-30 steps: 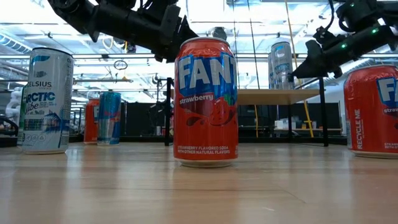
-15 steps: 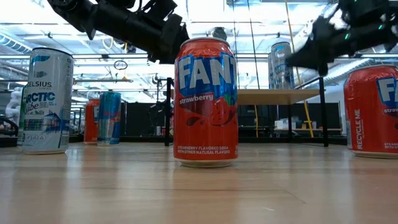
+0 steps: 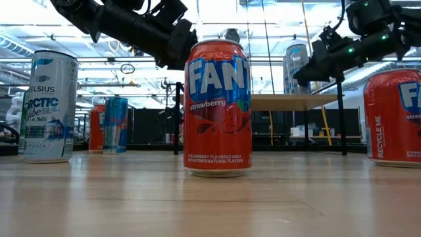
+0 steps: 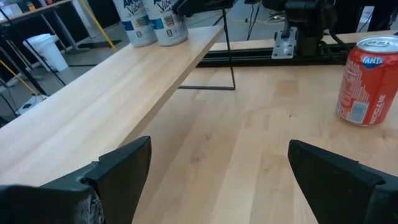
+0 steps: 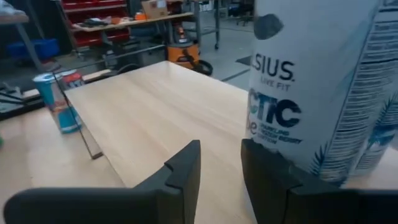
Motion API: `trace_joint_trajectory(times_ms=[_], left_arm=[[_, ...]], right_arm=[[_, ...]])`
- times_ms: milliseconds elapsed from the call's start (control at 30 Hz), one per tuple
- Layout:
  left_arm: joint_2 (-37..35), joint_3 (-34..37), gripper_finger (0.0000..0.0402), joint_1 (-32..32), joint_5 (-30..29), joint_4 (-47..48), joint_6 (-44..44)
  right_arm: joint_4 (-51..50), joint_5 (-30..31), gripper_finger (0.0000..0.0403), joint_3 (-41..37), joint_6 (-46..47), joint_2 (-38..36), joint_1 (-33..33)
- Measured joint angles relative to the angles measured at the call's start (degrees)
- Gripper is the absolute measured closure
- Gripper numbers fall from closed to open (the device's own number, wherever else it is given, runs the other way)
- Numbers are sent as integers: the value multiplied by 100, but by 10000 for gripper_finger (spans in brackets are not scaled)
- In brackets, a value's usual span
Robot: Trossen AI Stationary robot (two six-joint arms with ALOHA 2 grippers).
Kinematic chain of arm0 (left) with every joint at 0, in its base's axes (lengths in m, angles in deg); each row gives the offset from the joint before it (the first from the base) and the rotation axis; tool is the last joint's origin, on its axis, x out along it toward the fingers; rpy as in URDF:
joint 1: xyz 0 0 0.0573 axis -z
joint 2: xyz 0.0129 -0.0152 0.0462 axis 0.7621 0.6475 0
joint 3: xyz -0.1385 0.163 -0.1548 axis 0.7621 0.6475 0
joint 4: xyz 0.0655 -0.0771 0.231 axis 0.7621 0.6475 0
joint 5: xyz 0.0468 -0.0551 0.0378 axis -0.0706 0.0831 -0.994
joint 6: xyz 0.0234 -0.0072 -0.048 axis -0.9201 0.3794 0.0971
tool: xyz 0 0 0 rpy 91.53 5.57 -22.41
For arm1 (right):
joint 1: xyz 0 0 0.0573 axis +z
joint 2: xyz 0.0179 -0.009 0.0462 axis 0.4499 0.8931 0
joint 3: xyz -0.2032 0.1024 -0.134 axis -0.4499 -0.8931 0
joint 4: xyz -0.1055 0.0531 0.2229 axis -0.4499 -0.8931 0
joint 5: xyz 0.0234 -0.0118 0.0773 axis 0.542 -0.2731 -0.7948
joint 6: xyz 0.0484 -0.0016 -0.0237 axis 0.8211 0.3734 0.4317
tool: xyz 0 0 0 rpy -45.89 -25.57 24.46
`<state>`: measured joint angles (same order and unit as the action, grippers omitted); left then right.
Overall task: Place canned beverage on shelf
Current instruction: Put the right white-blue soda can on the shelf aligned with the other white-blue soda can, then put the white-blue soda can on the shelf aligned with the other white-blue soda cans
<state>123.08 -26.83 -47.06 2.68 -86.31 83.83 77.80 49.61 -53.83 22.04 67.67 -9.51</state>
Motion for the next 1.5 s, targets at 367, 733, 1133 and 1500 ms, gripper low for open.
trace_joint_trajectory(times_ms=[367,733,1133,1500], left_arm=[[0,0,29,0,-11,-2,0],[-84,0,29,0,-314,227,-79],[-2115,-7,29,499,-1021,3091,1048],[-3206,-532,29,2776,-1137,5670,2193]], right_arm=[[257,408,298,2,-324,-9,-4],[572,-1190,293,7,-70,-236,0],[1716,-2588,189,9,753,502,1026],[3343,-2006,183,17,113,1548,2594]])
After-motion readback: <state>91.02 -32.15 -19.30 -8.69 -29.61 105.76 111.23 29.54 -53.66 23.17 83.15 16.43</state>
